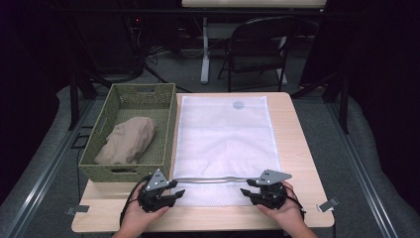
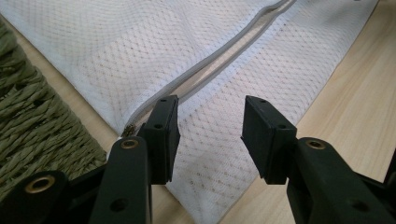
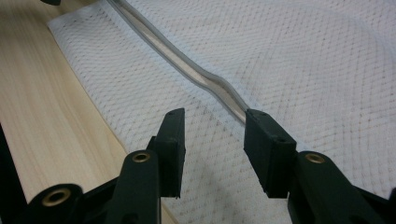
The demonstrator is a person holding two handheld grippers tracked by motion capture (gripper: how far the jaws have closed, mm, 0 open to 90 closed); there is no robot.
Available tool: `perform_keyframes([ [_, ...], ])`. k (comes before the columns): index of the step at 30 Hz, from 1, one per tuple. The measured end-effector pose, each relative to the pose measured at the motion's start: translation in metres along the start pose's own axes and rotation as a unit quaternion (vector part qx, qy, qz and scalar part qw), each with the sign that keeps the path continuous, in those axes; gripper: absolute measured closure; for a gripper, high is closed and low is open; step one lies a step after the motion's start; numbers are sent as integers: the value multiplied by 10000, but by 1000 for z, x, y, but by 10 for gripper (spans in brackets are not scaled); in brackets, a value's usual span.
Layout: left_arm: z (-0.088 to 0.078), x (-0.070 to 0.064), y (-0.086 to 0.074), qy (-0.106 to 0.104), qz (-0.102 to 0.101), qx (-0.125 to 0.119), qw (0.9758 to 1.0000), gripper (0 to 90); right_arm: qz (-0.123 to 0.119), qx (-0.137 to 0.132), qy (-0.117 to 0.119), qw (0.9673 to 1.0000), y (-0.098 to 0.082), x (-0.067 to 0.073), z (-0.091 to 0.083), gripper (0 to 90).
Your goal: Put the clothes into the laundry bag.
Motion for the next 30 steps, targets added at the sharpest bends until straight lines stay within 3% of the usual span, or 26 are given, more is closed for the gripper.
perform_keyframes([
  [9, -3, 2, 0, -49, -200, -67, 9998, 534, -69, -57, -141, 9999, -1, -2, -5, 552],
  [12, -6, 4, 1, 31, -165, -83, 9998, 506, -77, -121, -170, 9998, 1, -2, -6, 542],
  [16, -10, 2, 4, -103, -116, -213, 9997, 475, -114, -158, -148, 9997, 1, -1, -5, 536],
  [20, -9, -2, 3, -182, -132, -153, 9996, 451, -142, -172, -159, 9996, 2, -1, -5, 534],
  [24, -11, -2, 4, -106, -70, -68, 9999, 435, -165, -121, -137, 9997, 1, 1, -4, 527],
  [30, -24, 0, 12, -22, -254, -21, 9997, 436, -169, -156, -139, 9996, 2, 2, -4, 517],
])
Point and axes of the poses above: each handheld gripper's, and its own axes: z roughly forward along the jaws, y roughly out of its top, x roughly to its left, the point moved 9 cm from there along z, roughly forward along the jaws, and after that the axes turned 6 degrees about x, right-handed, at the moved point
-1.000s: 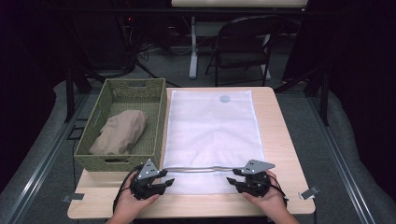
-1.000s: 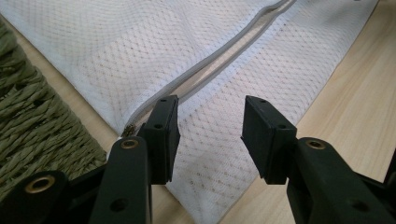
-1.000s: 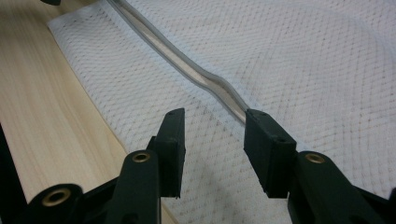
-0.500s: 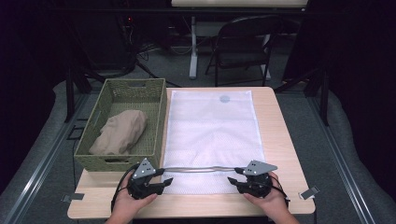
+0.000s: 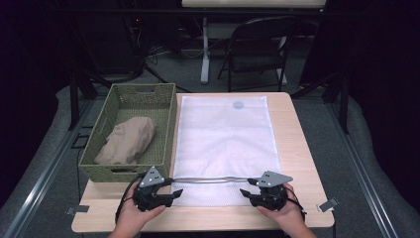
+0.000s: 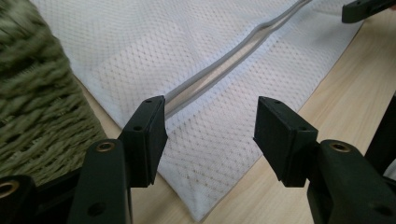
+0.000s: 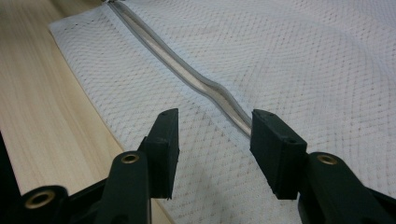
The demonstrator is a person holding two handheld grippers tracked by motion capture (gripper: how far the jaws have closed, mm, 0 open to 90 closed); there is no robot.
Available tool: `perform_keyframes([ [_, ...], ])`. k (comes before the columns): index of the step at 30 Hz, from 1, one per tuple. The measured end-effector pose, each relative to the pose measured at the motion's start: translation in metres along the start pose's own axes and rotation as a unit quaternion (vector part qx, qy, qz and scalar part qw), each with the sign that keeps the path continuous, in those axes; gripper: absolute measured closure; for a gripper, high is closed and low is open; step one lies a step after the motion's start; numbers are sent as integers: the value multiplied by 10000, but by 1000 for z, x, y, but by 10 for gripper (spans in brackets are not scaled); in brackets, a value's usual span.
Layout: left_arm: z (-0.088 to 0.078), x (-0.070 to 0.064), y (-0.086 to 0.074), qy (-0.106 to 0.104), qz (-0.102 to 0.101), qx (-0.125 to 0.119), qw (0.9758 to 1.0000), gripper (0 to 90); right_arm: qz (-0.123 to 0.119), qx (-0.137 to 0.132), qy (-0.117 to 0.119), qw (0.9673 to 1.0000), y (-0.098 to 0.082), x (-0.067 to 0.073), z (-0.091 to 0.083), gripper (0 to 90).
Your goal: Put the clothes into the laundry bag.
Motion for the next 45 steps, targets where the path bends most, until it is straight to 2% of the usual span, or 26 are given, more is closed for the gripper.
perform_keyframes([
  [5, -12, 2, 10, 58, -101, -54, 9999, 437, 24, -17, 31, 10000, 0, 0, -1, 502],
  [10, -22, 6, 18, 243, 9, -12, 9997, 420, 87, -77, 52, 9999, 1, -1, -1, 494],
  [14, -29, 12, 25, 359, -9, -2, 9994, 396, 119, -100, 29, 9999, 2, -1, -1, 478],
  [21, -39, 23, 36, 500, -25, 161, 9986, 393, 76, -94, 32, 9999, 2, 0, 1, 450],
  [27, -44, 36, 45, 540, -215, 198, 9981, 393, 79, -98, 42, 9999, 2, 0, 1, 449],
  [29, -45, 45, 48, 604, -313, 266, 9973, 393, 104, -82, 41, 9999, 1, 0, 1, 448],
  [35, -52, 62, 54, 714, -427, 343, 9959, 401, 123, -101, 60, 9999, 2, 0, 1, 448],
  [42, -61, 82, 61, 958, -558, 341, 9932, 405, 91, -92, 59, 9999, 2, 0, 1, 448],
  [44, -61, 85, 62, 986, -600, 338, 9927, 407, 82, -88, 55, 9999, 1, 0, 1, 445],
  [45, -63, 86, 61, 958, -586, 413, 9928, 413, 79, -84, 51, 9999, 1, 0, 1, 442],
])
Point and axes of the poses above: each handheld gripper's, and its own axes: z roughly forward along the jaws, y roughly out of its top, x roughly to its left, the point moved 9 cm from there along z, roughly forward along the jaws, and after that the axes turned 6 degrees about x, right-handed, at the moved point
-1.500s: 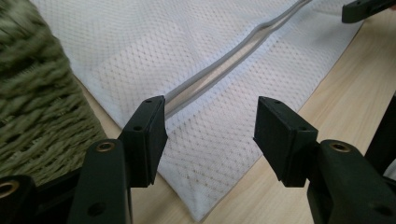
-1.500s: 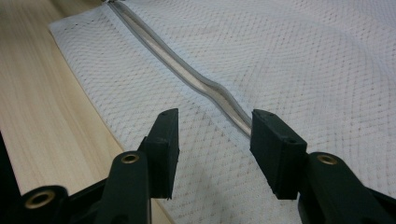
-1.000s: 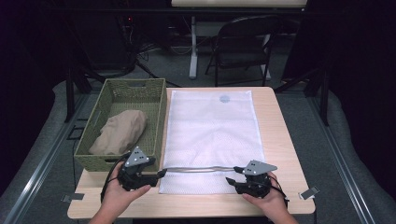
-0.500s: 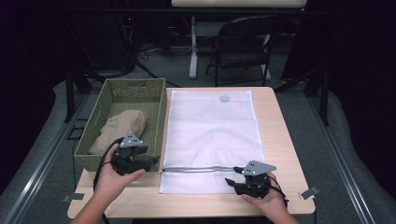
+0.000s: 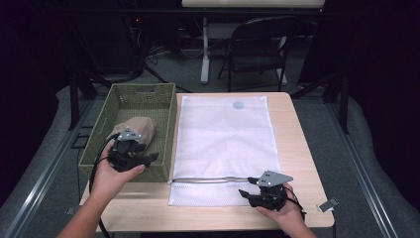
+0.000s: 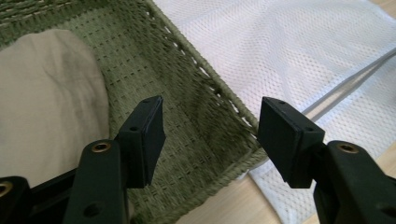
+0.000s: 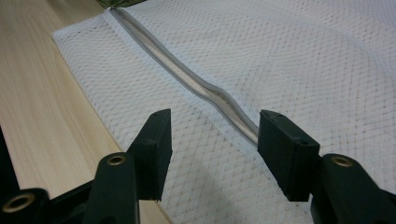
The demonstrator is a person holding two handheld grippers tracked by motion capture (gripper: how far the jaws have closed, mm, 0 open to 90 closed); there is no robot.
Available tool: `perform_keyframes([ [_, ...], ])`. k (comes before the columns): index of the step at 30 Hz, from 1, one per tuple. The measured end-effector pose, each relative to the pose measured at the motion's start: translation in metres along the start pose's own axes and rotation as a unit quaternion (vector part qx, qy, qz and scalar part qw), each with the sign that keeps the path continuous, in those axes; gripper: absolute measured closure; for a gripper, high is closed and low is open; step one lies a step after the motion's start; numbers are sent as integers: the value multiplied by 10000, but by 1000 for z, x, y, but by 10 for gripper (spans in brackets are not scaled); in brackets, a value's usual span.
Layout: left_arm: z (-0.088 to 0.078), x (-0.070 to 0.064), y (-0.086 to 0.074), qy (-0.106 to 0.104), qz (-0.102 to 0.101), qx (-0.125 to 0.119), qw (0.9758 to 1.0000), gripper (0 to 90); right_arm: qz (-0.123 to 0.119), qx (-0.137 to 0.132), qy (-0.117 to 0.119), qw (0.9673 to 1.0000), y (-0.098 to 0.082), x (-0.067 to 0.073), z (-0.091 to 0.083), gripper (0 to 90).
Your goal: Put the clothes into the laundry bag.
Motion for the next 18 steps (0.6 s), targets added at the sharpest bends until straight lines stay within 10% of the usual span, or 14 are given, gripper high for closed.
perform_keyframes([
  [18, 5, 42, 14, 673, -171, 376, 9969, 366, 52, -68, -147, 9999, 1, -6, -1, 394],
])
Point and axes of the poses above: each handheld gripper's, and its own axes: z roughly forward along the jaws, y roughly out of its top, x roughly to its left, the point moved 9 cm from there along z, roughly forward along the jaws, and after that the axes turned 6 degrees about x, right-handed, at the moved point
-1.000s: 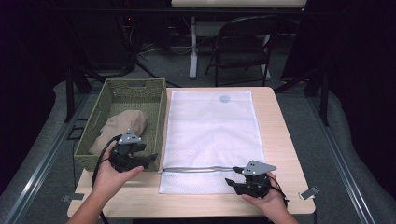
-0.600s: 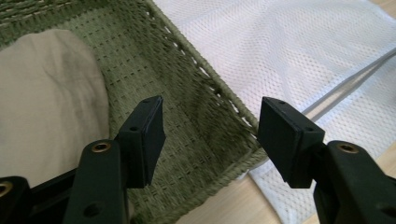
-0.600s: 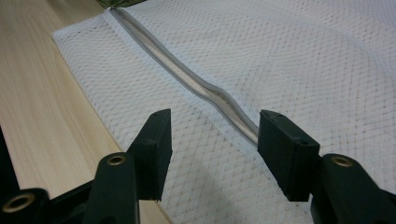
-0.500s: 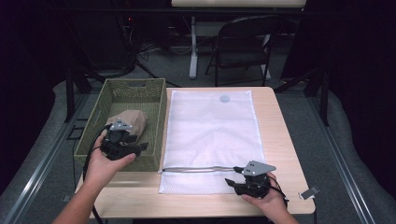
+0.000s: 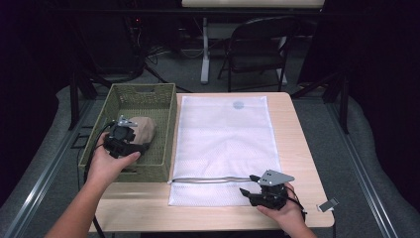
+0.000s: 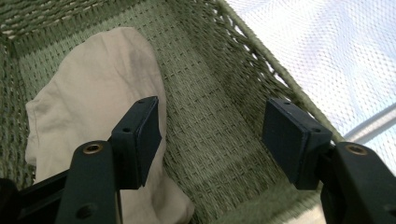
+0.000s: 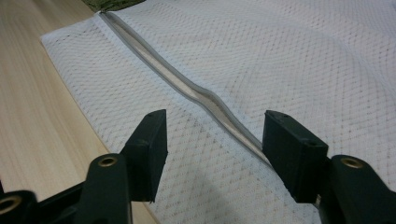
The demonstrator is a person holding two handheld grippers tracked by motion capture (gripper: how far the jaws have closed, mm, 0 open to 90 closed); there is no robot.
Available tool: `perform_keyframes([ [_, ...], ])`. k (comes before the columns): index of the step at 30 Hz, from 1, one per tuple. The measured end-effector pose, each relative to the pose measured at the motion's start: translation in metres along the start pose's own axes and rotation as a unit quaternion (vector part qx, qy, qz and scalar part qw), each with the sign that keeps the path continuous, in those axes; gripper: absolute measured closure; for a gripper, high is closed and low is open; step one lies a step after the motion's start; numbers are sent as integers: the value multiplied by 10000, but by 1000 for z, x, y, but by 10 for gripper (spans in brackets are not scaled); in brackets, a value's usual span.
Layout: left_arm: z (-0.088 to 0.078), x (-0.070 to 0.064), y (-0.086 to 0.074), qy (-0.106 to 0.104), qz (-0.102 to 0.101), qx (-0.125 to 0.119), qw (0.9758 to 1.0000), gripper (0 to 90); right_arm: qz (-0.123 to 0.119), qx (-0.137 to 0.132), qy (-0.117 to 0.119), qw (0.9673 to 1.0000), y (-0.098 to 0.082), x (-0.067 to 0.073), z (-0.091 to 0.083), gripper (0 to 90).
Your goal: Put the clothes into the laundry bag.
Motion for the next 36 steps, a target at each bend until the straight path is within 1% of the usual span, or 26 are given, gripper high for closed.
perform_keyframes([
  [2, 3, 4, 1, 80, -37, 38, 10000, 361, 46, 3, 24, 10000, 0, 0, 0, 387],
  [6, 9, 10, 2, 132, -119, 93, 9998, 359, 65, 31, -9, 10000, -1, -1, 0, 373],
  [7, 9, 11, 2, 99, -138, 139, 9998, 359, 68, 45, -4, 10000, -1, -1, 0, 371],
  [10, 11, 16, 3, 233, -137, 179, 9995, 354, 74, 66, -11, 10000, -2, -1, 0, 363],
  [13, 12, 19, 5, 297, -157, 219, 9992, 339, 80, 72, -24, 9999, -2, -1, 0, 362],
  [17, 14, 23, 7, 320, -206, 282, 9989, 312, 66, 71, -23, 10000, -2, -1, 1, 360],
  [18, 15, 25, 7, 353, -212, 328, 9986, 312, 65, 72, -28, 9999, -2, -1, 1, 360],
  [20, 16, 26, 9, 350, -237, 357, 9985, 310, 66, 68, -38, 9999, -1, -1, 0, 358],
  [21, 16, 27, 9, 326, -276, 344, 9985, 309, 65, 67, -41, 9999, -1, -1, 0, 358],
  [23, 18, 29, 10, 340, -337, 384, 9981, 308, 62, 70, -32, 10000, -1, -1, 0, 355],
  [25, 21, 32, 10, 381, -372, 483, 9974, 297, 68, 63, -51, 9999, -1, -1, 0, 353],
  [26, 21, 32, 10, 381, -372, 483, 9974, 293, 63, 65, -40, 10000, -1, -1, 1, 352],
  [27, 24, 35, 11, 385, -427, 554, 9968, 291, 60, 70, -33, 10000, -1, -1, 1, 351],
  [29, 27, 37, 12, 408, -464, 626, 9961, 281, 51, 73, -25, 10000, -2, -1, 1, 349],
  [36, 40, 44, 15, 536, -483, 932, 9930, 280, 36, 96, -12, 9999, -2, 0, 1, 346],
])
Point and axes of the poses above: each handheld gripper's, and its own axes: z roughly forward along the jaws, y roughly out of its top, x roughly to its left, the point moved 9 cm from there along z, roughly forward along the jaws, and after that the axes turned 6 degrees about x, right-handed, at the moved point
